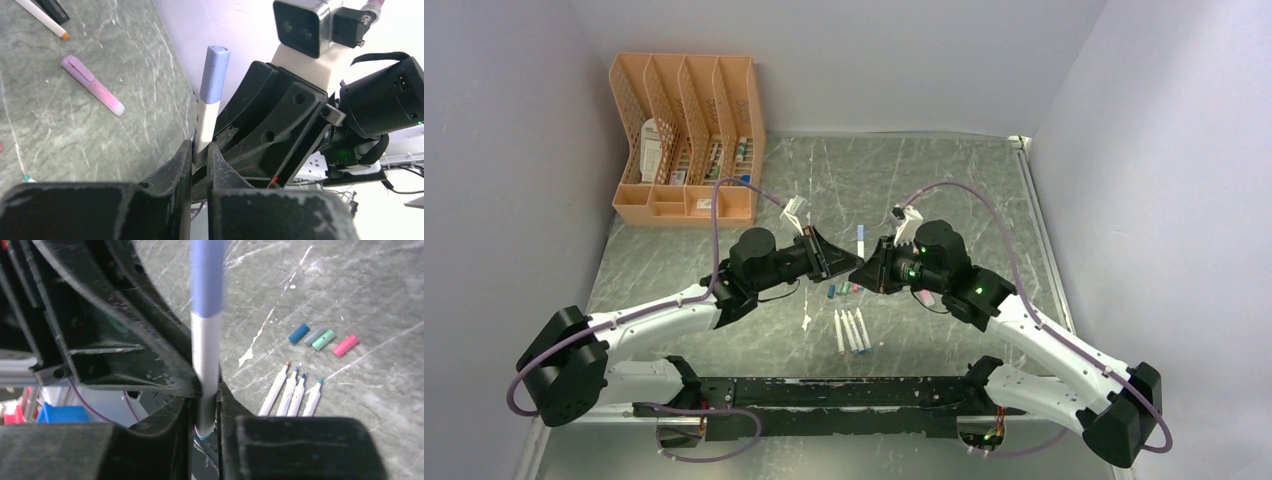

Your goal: Open the pen caps

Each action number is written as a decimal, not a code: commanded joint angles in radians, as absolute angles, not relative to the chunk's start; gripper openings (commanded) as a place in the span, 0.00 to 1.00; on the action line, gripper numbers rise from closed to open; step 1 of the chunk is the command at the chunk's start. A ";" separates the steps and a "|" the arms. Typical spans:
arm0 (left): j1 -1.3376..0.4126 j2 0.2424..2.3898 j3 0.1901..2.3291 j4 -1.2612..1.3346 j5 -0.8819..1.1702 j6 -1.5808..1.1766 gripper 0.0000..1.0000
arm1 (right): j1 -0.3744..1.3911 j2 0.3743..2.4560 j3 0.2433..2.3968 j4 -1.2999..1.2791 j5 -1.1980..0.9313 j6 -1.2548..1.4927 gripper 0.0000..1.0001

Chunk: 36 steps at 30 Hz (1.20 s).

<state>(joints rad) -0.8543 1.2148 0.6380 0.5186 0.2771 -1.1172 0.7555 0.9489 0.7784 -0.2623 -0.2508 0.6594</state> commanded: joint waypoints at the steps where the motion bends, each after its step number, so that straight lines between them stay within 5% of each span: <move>1: -0.890 1.202 0.646 0.530 0.264 -1.092 0.24 | 0.750 0.933 0.770 -0.246 -0.229 0.648 0.06; 5: -0.890 1.195 0.679 0.453 0.230 -1.036 0.51 | 0.749 0.929 0.764 -0.267 -0.292 0.618 0.00; 9: -0.888 1.203 0.727 0.393 0.198 -0.980 0.60 | 0.749 0.906 0.754 -0.298 -0.334 0.599 0.00; 36: -0.857 1.235 0.783 0.342 0.126 -0.919 0.56 | 0.752 0.900 0.747 -0.379 -0.419 0.557 0.00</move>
